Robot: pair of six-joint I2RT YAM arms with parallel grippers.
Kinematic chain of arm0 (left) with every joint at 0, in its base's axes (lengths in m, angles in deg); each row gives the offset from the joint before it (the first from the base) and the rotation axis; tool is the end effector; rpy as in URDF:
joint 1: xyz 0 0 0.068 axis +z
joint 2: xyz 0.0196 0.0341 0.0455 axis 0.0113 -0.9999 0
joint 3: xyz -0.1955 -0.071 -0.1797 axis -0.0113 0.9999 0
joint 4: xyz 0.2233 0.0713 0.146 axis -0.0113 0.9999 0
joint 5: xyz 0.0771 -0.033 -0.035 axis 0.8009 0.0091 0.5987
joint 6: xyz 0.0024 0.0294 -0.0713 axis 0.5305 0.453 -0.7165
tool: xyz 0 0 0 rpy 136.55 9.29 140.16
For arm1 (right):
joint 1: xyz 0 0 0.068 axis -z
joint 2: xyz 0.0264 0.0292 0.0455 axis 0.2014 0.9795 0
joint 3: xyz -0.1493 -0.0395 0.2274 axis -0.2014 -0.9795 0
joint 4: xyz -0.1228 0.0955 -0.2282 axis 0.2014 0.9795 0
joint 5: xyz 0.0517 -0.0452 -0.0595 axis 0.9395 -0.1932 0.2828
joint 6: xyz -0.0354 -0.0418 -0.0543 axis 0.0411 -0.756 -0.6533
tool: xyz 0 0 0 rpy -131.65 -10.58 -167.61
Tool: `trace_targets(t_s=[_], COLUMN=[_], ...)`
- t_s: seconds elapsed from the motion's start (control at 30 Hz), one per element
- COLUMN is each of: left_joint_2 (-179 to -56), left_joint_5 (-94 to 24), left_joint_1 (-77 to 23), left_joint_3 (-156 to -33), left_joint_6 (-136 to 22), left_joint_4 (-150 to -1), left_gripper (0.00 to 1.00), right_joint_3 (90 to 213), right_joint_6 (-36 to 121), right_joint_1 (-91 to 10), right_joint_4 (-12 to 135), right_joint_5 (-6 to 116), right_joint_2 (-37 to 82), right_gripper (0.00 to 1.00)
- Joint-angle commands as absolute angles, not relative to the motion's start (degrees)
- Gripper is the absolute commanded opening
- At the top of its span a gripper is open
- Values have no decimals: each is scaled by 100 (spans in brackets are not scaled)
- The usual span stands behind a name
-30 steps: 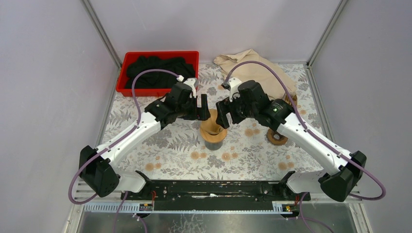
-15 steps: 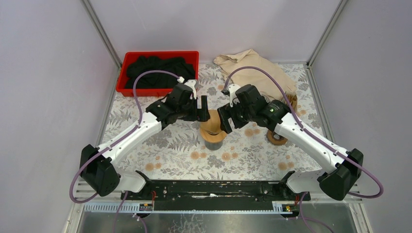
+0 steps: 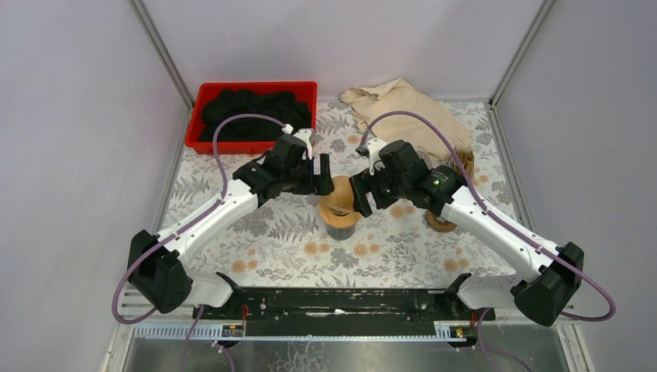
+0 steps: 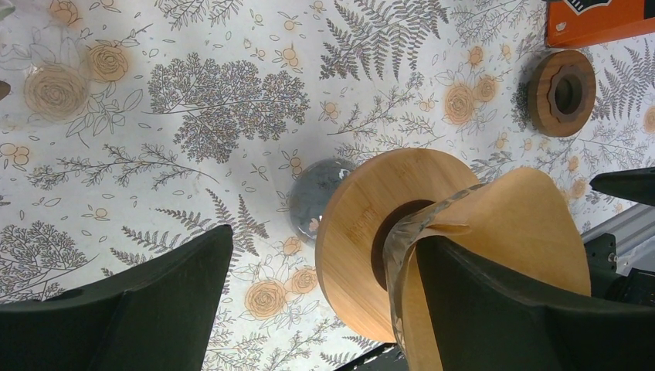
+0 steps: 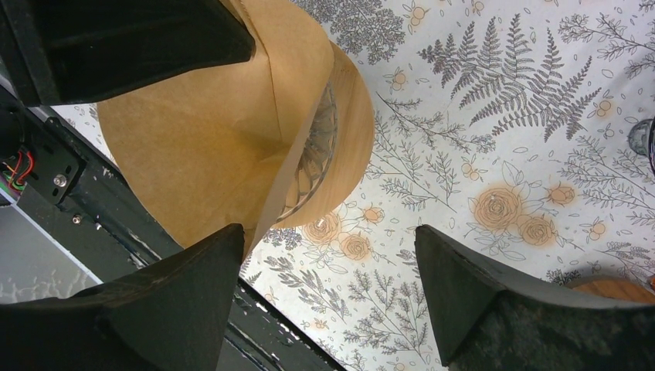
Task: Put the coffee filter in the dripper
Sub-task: Place the coffee filter in the coffee dripper.
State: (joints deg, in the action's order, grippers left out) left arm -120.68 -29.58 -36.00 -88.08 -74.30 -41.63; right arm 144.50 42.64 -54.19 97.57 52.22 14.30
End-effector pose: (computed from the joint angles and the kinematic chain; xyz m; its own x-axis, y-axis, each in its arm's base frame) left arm 0.2697 -0.1956 0.2790 -0.7903 -0.0246 -0.6123 0.2629 0.8889 -0.3751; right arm 0.2255 0.2152 0.3174 -0.5635 -0.3604 -0.7434 -0.6627 0.7345 0.1462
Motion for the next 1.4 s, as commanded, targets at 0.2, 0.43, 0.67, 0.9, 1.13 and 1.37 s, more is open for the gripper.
trace_targets(t_s=[0.2,0.43,0.67,0.9,1.13,1.37], left_joint_2=[-11975,-11750,-11601,-11337,-10542,-9401], left_joint_5=[-3151,-3316,-3436,-3535,-3303,-2879], left_joint_1=[-3518,-3519,-3519,-3521,-3506,-3511], left_joint_3=[-8749,-8799,-8831,-8695,-8105,-7004], left_joint_6=[-7404,-7409,-7414,-7431,-7602,-7906], left_joint_4=[-4545,-4630,-4709,-4985,-5374,-5801], left_gripper=[95,98,100,100,100,99], right_joint_3=[14356,14331,14347,14214,13806,12971], right_joint_6=[4216,4392,4437,4446,4365,4305], right_joint_1=[-5389,-5385,-5389,-5389,-5389,-5388], right_joint_4=[9344,8968,8845,8595,8042,7394], right_joint_5=[5423,5425,5467,5465,5320,5184], right_joint_2=[1047,949,881,691,314,-236], right_gripper=[88,88,88,89,89,87])
